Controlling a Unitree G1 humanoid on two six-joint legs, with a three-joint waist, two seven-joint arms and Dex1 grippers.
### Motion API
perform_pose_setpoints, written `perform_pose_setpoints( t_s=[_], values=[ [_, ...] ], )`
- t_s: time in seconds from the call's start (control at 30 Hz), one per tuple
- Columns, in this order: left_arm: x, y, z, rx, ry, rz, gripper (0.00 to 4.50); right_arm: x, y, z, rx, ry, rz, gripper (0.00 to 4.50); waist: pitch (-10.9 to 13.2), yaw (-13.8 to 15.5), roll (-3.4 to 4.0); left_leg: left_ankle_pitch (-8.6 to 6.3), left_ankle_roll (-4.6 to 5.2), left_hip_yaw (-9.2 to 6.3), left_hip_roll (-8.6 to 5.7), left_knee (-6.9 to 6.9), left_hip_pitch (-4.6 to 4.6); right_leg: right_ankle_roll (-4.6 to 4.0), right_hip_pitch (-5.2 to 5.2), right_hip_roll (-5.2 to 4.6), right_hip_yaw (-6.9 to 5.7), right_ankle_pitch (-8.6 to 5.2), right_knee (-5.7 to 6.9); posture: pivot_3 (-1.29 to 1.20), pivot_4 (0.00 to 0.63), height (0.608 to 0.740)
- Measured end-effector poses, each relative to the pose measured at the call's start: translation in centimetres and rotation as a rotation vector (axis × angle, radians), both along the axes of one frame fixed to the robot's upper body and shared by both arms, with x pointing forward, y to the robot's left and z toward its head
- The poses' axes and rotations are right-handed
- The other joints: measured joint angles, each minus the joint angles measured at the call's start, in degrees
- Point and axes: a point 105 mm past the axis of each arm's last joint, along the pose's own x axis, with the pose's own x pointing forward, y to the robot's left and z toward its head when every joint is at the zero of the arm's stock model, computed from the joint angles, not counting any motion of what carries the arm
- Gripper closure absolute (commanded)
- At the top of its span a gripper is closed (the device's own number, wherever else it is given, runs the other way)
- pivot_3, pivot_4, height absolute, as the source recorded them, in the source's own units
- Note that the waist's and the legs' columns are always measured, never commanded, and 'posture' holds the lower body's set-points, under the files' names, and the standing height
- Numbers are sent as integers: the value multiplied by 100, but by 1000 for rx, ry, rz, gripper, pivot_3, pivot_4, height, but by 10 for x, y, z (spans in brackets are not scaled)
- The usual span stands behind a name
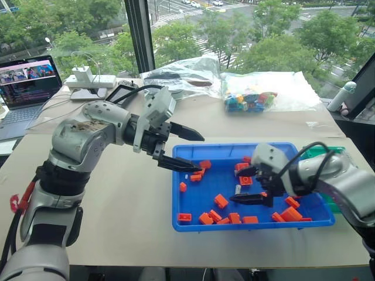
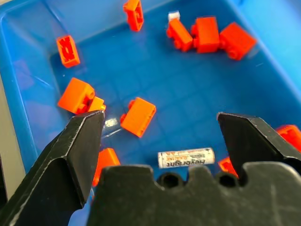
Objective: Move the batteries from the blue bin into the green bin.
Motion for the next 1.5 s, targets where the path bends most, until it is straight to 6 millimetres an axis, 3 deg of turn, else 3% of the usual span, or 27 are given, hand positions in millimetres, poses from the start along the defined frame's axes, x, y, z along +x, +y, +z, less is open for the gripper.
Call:
perform_pose_setpoints(
  t_s=[0.3, 0.57, 0.83, 1.47, 1.5],
  values=[
    [-1, 3, -3, 10, -1, 8, 0, 6, -14, -15, -66, 16, -68, 23, 0, -4, 0, 0, 0, -18, 1, 0, 0, 0, 0, 2, 0, 0, 0, 0, 150, 732],
    [-1, 3, -2, 9, -9, 11, 0, 5, -4, -28, -100, 28, 39, 23, 0, -17, 0, 0, 0, -23, 1, 0, 1, 0, -1, 3, 0, 0, 0, 0, 150, 732],
    [-1, 4, -3, 10, -5, 16, 0, 15, -14, -40, -139, 21, 16, 23, 0, -15, 0, 0, 0, -32, 1, 0, 1, 0, -2, 2, -1, 0, 0, 0, 150, 732],
    [0, 5, -6, 8, -5, 19, 0, 14, -33, -41, -136, 36, -76, 23, 0, -5, 0, 0, 0, -35, 0, 1, 1, 0, 2, 2, -2, 0, 0, 0, 150, 732],
    [0, 5, -6, 8, -12, 18, 0, 14, -34, -41, -136, 38, -79, 269, 0, -5, 0, 0, 0, -35, 0, 1, 1, 0, 2, 2, -2, 0, 0, 0, 150, 732]
  ],
)
